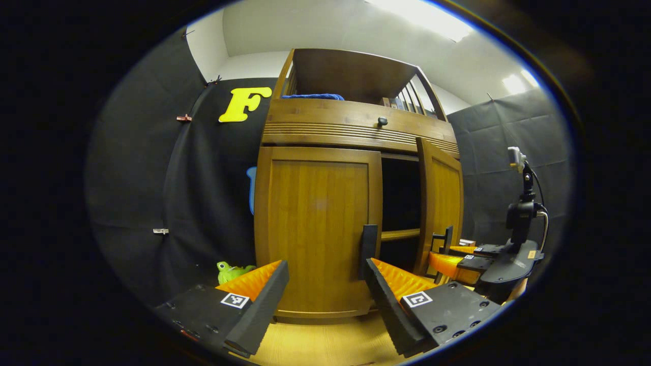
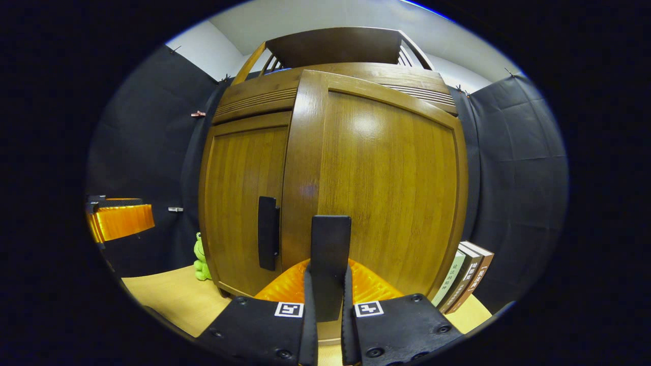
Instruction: Open the right door of the double-door shoe cabinet with the right hand, and open the left door with the left hand.
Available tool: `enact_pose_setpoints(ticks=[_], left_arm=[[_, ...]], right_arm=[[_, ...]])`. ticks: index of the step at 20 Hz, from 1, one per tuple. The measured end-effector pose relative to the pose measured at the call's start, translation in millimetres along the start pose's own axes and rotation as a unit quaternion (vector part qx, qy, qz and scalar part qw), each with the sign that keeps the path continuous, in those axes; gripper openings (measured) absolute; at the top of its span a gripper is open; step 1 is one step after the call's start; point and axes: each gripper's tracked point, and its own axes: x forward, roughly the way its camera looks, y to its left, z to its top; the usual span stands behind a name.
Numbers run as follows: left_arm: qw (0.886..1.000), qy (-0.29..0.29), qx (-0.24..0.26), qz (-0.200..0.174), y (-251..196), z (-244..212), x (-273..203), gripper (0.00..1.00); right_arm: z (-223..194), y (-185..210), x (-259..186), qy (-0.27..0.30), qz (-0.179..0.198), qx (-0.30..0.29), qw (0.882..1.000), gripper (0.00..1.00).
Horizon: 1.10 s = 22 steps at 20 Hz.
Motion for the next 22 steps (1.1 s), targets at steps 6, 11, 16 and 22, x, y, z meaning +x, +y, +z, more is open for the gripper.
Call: enact_pose_setpoints(ticks=[6,11,16,22], left_arm=[[1.0,0.014,0.008,-0.008,-18.6,-11.2,-1.2,0.94],[0.999,0.007,0.01,-0.029,-41.8,-10.3,-0.8,0.94],[0.999,-0.015,0.002,-0.035,-58.2,-5.3,0.0,0.94],[0.999,-0.015,-0.002,-0.04,-74.9,-9.0,7.6,0.94]], right_arm=[[0.0,-13.4,-31.9,-0.005,0.006,0.004,1.0,0.22],[1.6,-35.1,-60.0,-0.007,-0.002,0.002,1.0,0.22],[1.5,-58.7,-83.1,-0.009,-0.021,0.005,1.0,0.21],[4.4,-86.5,-106.9,-0.006,-0.04,0.004,0.999,0.21]])
